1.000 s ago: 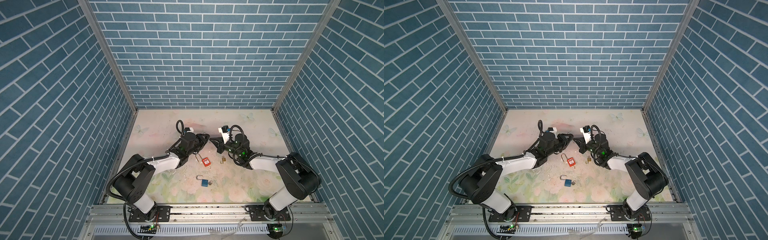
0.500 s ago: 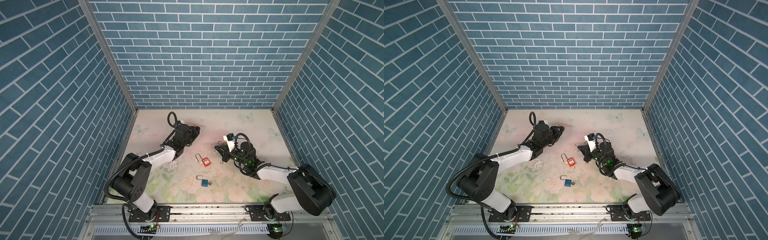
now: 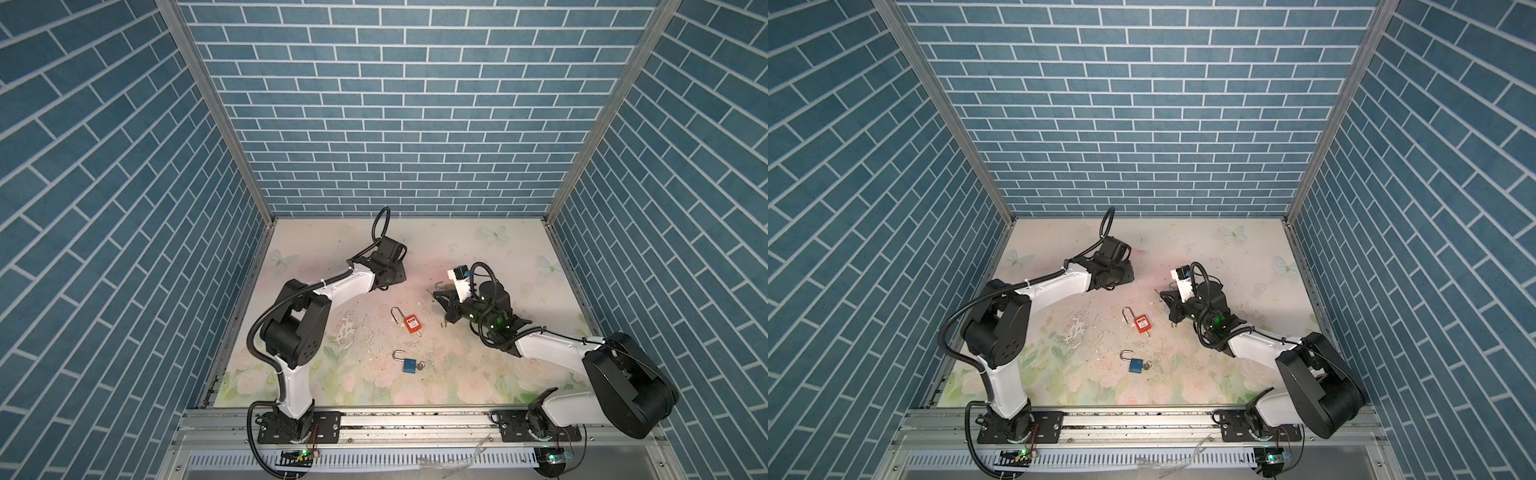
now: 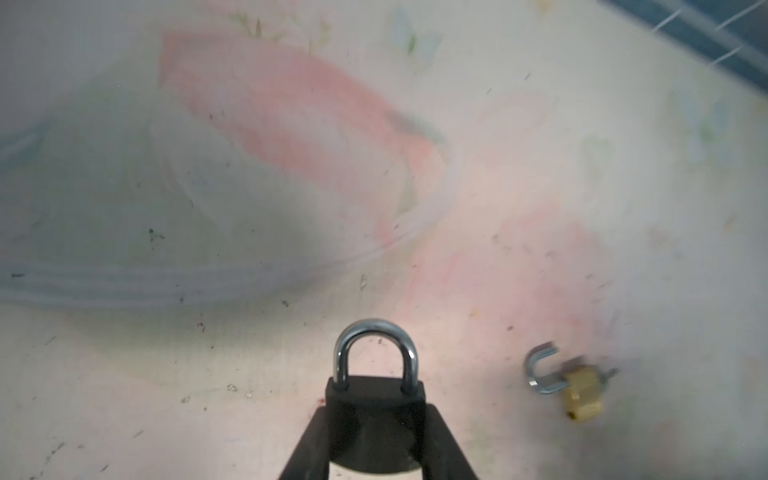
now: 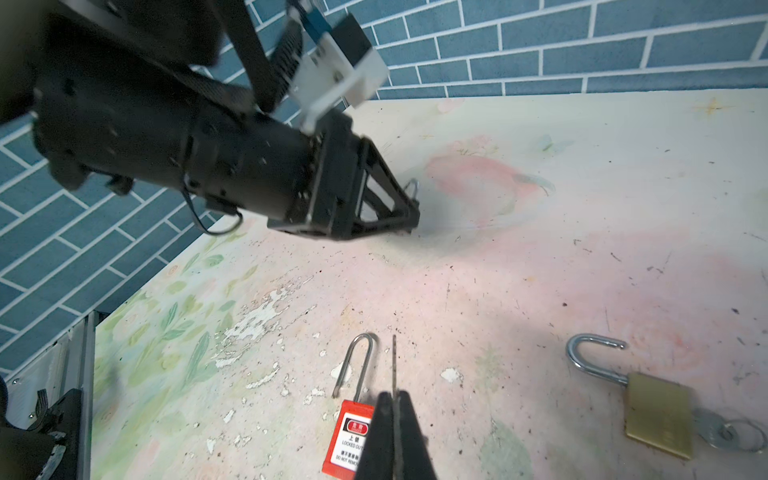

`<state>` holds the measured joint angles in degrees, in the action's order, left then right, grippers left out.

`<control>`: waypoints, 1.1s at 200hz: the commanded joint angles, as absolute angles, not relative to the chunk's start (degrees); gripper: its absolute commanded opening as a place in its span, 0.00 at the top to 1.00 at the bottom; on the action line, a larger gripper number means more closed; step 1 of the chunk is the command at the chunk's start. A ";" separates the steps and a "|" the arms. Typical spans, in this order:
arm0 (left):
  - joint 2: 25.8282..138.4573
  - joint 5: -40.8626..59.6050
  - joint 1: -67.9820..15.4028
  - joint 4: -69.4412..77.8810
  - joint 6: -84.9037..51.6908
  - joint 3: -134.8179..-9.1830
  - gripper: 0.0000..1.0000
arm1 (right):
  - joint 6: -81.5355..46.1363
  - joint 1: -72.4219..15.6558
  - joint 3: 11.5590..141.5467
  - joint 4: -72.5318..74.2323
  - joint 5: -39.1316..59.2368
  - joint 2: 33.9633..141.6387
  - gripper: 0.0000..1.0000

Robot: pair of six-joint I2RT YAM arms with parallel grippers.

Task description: Lock with the key

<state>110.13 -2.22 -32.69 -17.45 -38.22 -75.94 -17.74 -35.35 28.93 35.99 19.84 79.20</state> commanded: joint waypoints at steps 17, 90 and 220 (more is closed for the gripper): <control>113.46 -5.01 -34.50 -23.64 -30.66 -79.53 1.00 | -18.84 -35.47 30.49 35.06 19.34 80.22 1.00; 115.64 -3.22 -34.50 -21.45 -30.59 -79.65 0.78 | -19.42 -35.50 30.32 34.98 19.17 80.60 1.00; 118.74 -4.32 -33.17 -18.39 -29.39 -81.40 0.56 | -20.08 -35.49 31.51 34.10 18.83 80.84 1.00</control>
<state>117.34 -3.79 -33.28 -19.46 -30.46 -79.46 -18.22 -35.35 29.32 34.63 19.66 80.51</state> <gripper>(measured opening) 0.420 0.041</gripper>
